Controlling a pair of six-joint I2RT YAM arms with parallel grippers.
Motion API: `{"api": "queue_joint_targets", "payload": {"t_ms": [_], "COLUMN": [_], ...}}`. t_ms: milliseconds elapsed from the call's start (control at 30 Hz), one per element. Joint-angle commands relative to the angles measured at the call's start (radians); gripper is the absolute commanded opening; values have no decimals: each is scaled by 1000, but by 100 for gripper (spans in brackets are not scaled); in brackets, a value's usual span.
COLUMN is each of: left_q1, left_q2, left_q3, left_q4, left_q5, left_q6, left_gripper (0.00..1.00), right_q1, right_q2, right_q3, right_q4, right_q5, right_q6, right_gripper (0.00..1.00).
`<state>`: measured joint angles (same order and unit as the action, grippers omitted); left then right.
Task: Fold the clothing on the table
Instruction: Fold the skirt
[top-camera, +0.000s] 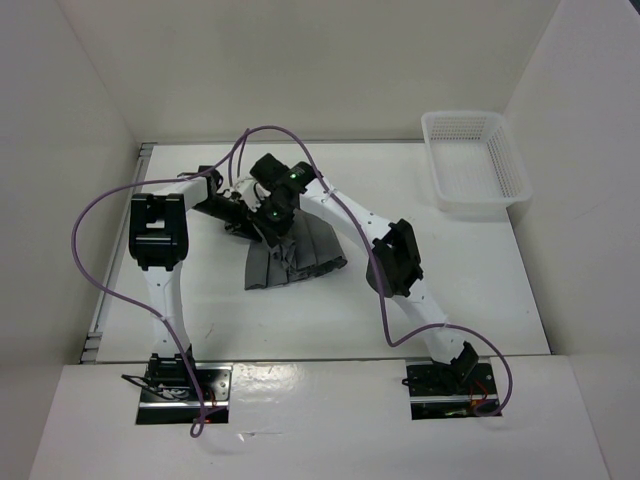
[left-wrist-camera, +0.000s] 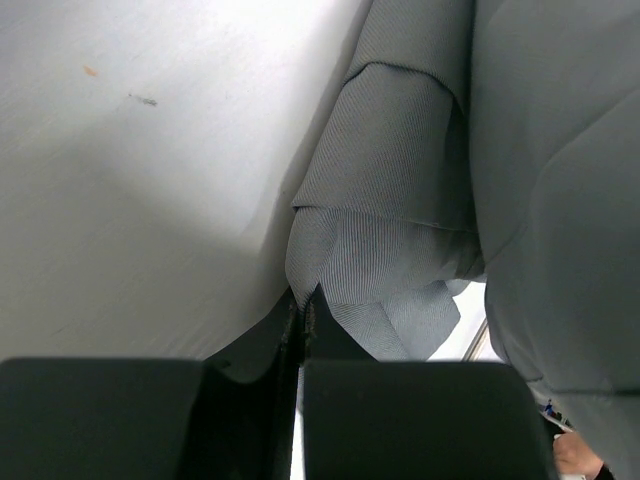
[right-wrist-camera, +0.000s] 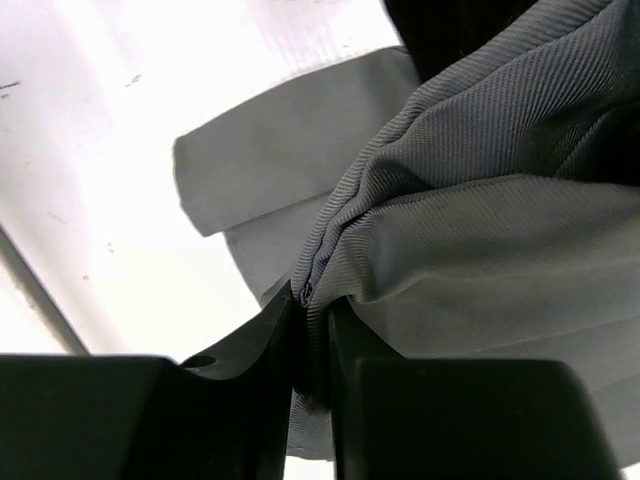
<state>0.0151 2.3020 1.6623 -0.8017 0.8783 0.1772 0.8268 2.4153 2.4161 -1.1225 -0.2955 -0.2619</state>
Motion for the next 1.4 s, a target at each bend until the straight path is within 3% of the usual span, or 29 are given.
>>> {"api": "queue_joint_targets", "payload": {"t_ms": [0, 33, 67, 100, 267, 433, 533, 567, 633, 667, 700, 867, 1033, 1133, 1233, 1367], "left_q1": [-1, -1, -1, -1, -1, -1, -1, 9, 40, 57, 97, 258, 270, 209, 81, -19], "left_q2": [-35, -35, -35, -35, -35, -44, -67, -81, -102, -122, -134, -283, -400, -421, -395, -345], "left_q3": [-18, -18, -18, -18, -18, -27, -27, -36, -45, -59, -70, -134, -115, -46, 46, 175], "left_q4": [19, 19, 19, 19, 19, 19, 19, 10, -2, -29, -49, -86, -76, -89, -146, -230], "left_q5": [-18, -18, -18, -18, -18, -27, -48, -59, -85, -85, -107, -234, -326, -242, -135, 12], "left_q6": [10, 10, 10, 10, 10, 10, 10, 19, 28, 44, 76, 119, 131, 131, 122, 177], "left_gripper": [0, 0, 0, 0, 0, 0, 10, 22, 36, 44, 58, 75, 80, 80, 80, 78], "right_q1": [9, 18, 18, 18, 49, 49, 49, 49, 37, 26, 12, -64, -179, -280, -398, -517], "right_q2": [-2, -2, -2, -2, -2, 27, 27, 18, -8, -24, -57, -175, -292, -376, -456, -556], "right_q3": [52, 52, 61, 61, 133, 308, 317, 299, 276, 241, 221, 27, -190, -360, -562, -712], "right_q4": [-28, -39, -39, -48, -91, -149, -149, -149, -149, -149, -149, -100, 2, 87, 157, 211], "right_q5": [-96, -120, -167, -188, -365, -426, -358, -346, -321, -312, -298, -242, -188, -130, -77, -42], "right_q6": [3, -11, -22, -22, -82, -140, -140, -140, -140, -140, -140, -151, -151, -142, -132, -120], "right_gripper": [19, 23, 37, 42, 61, 69, 72, 72, 73, 74, 74, 76, 77, 78, 81, 84]}}
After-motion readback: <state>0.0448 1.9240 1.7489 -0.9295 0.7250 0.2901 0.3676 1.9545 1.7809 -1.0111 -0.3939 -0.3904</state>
